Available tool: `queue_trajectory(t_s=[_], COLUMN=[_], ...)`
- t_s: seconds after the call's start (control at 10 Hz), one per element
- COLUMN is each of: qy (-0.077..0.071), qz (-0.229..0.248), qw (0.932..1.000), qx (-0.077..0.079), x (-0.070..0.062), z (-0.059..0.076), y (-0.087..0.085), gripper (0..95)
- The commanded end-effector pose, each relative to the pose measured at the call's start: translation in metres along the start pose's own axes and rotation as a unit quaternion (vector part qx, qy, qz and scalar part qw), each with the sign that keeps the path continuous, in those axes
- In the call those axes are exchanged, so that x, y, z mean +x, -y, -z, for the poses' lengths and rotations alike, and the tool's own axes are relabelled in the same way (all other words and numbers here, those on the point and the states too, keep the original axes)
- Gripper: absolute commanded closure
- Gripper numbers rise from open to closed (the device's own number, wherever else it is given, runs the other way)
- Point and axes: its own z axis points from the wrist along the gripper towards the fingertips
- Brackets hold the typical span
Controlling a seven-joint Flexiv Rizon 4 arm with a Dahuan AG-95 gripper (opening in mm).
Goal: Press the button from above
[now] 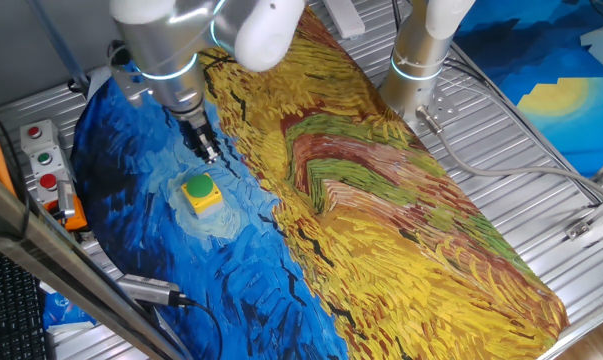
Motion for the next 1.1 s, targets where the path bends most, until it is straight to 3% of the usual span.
queue_trajectory(t_s=[0.1,0.2,0.4,0.6,1.1], qy=[-0.001,-0.002,-0.004,-0.004,-0.001], qz=[-0.001,-0.004,-0.007,-0.009,-0.008], qw=[1.0000,1.0000,1.0000,0.9999,1.0000], qx=[-0.003,-0.003,-0.004,-0.004,-0.002], x=[-0.010,-0.025,-0.040,-0.045,-0.045], z=[0.002,0.008,0.014,0.014,-0.017], y=[-0.002,-0.005,-0.010,-0.012,-0.012], gripper=[95.0,95.0,95.0,95.0,95.0])
